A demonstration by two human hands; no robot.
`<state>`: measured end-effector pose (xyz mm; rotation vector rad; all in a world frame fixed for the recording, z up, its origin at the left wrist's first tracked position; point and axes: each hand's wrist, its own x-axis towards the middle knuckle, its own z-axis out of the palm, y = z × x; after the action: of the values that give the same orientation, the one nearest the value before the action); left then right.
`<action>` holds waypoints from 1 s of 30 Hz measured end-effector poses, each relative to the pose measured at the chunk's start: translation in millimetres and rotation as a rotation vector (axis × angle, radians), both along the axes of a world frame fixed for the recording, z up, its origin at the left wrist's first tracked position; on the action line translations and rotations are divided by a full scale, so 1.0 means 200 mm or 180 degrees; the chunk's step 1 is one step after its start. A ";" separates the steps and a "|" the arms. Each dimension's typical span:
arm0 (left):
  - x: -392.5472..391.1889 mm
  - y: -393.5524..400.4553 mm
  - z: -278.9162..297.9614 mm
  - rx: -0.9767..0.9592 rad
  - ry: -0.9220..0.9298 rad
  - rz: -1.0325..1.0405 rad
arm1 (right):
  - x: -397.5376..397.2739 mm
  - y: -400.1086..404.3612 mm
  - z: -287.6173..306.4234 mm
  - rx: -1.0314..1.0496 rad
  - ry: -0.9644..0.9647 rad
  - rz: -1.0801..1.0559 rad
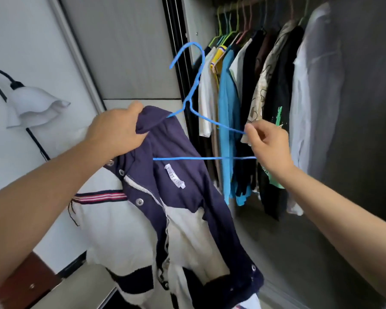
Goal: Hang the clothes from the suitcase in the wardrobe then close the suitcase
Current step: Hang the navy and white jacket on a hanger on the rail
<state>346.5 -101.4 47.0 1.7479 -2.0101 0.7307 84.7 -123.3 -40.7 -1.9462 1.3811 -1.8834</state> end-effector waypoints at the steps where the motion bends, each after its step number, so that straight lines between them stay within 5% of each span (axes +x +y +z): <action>1: 0.01 -0.01 0.01 -0.0017 0.0075 0.0086 | -0.01 0.01 -0.05 0.0030 0.0030 -0.0053; 3: 0.01 -0.01 0.05 -0.0103 0.0219 0.0152 | 0.01 0.03 -0.16 0.0353 0.0420 0.0175; 8: -0.04 0.02 0.10 -0.0295 0.0427 -0.0040 | 0.15 -0.02 -0.48 0.2424 0.2267 0.0480; 13: 0.00 0.01 0.10 -0.0322 0.0662 -0.0166 | 0.19 -0.13 -0.65 0.2873 0.2020 -0.0110; 20: 0.14 0.04 0.00 -0.0057 0.0563 -0.0234 | 0.15 -0.27 -0.52 0.2865 -0.0168 -0.0003; 30: 0.32 0.11 -0.17 0.0600 -0.0286 -0.0033 | 0.00 -0.25 -0.09 0.2194 0.0744 -0.0127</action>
<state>409.6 -79.3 13.9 1.8360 -2.2098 0.6451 84.7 -173.9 -58.3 -1.7959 1.8201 -0.9875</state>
